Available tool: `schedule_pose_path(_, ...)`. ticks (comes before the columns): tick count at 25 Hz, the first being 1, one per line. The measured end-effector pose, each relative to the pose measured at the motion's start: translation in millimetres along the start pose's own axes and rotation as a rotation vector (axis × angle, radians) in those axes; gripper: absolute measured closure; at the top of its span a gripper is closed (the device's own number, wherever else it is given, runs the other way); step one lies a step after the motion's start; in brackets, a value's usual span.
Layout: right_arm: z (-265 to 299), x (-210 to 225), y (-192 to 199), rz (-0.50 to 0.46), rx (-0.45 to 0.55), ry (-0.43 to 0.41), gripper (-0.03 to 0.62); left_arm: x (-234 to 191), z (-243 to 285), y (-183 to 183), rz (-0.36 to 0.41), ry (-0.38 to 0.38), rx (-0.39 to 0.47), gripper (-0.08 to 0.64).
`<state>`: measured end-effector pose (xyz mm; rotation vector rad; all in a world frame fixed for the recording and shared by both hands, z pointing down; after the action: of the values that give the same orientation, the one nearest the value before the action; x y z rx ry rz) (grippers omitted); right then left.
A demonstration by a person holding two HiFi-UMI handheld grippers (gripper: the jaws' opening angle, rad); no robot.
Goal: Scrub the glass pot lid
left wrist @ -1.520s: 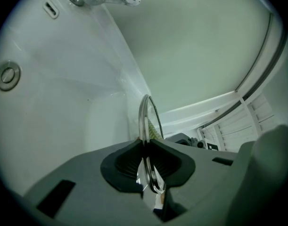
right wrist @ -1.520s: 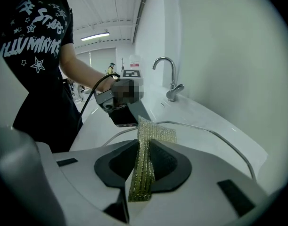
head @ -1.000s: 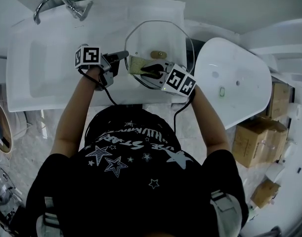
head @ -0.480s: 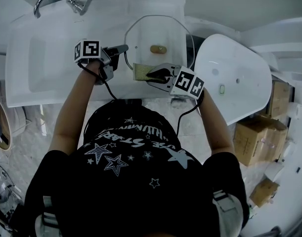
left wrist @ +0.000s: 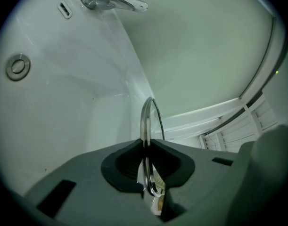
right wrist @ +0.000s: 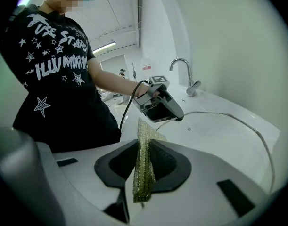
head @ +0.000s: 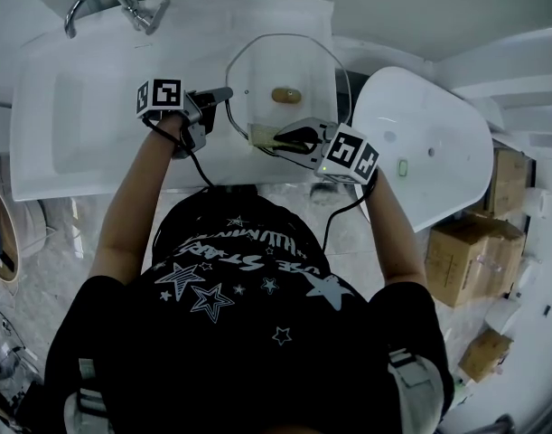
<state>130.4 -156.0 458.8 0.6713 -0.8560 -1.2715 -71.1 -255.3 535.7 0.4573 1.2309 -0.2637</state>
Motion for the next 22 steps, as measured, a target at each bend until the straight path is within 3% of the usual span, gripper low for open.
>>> schedule_pose_path(4,-9,15,-8,-0.026,0.005,0.049,0.518,2,0,0,0.012,-0.001,-0.006,0.503)
schedule_pose_path(9,-23,54,-23,-0.098,0.039,0.198,0.520,3,1,-1,0.032,-0.009,-0.017,0.503)
schedule_pose_path(16,-22,109,-23,-0.228,-0.072,0.332,0.522,4,4,-4,0.051,-0.017,-0.030,0.503)
schedule_pose_path(22,-22,141,-28,-0.330,-0.114,0.397,0.523,2,6,-7,0.057,-0.019,-0.045,0.502)
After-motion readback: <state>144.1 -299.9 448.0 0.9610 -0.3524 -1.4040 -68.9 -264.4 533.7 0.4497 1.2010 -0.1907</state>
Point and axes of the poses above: the fingertips, and each gripper's own axes: z forward along the fingers, x to its right, y out of its underside, the point moved 7 cm from there along -z, backward along the fingers, and after that the axes turned 7 degrees about x, right-handed, at the moved point
